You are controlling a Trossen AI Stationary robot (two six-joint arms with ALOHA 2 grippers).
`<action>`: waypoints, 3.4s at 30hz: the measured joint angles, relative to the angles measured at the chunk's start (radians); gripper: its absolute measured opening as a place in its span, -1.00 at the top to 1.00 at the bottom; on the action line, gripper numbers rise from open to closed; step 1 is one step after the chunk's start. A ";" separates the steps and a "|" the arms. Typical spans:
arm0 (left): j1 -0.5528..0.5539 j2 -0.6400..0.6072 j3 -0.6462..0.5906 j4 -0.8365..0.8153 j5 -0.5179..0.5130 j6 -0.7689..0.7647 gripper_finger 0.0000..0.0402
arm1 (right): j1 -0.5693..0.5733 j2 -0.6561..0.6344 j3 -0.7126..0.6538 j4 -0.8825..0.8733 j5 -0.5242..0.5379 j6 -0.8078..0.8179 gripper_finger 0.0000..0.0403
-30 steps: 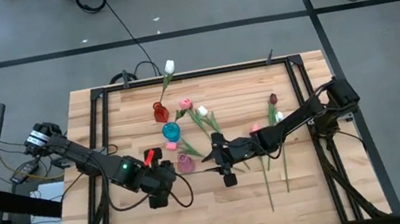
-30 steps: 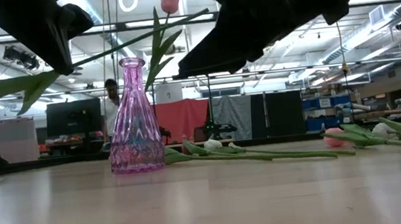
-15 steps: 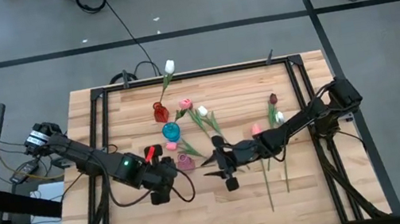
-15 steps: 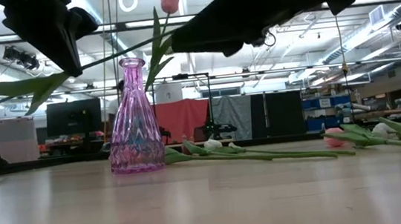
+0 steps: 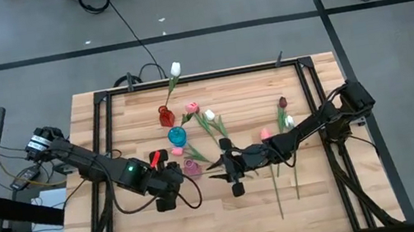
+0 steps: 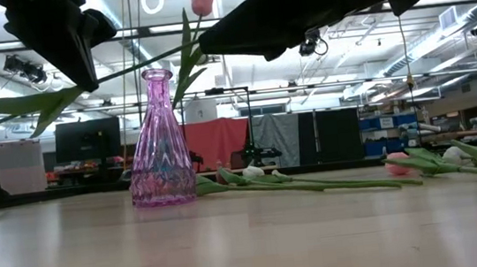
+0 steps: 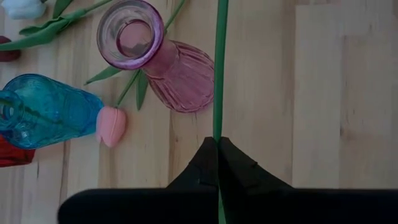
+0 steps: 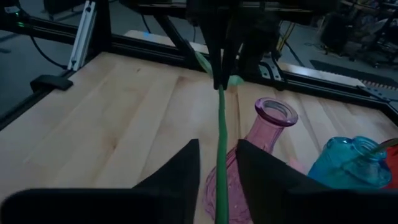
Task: Sort flowers into vase by color
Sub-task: Put the bottom left red flower into the purple vase
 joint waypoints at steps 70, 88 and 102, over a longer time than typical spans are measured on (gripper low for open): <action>0.050 -0.289 -0.770 2.151 0.014 0.678 0.44 | 0.064 0.000 0.001 0.597 0.188 -0.204 0.97; 0.052 -0.288 -0.729 2.147 -0.015 0.713 0.75 | 0.054 0.000 0.000 0.549 0.158 -0.186 0.93; 0.049 -0.396 -0.730 1.919 -0.070 0.631 0.97 | 0.019 -0.044 0.000 0.356 0.223 0.037 0.32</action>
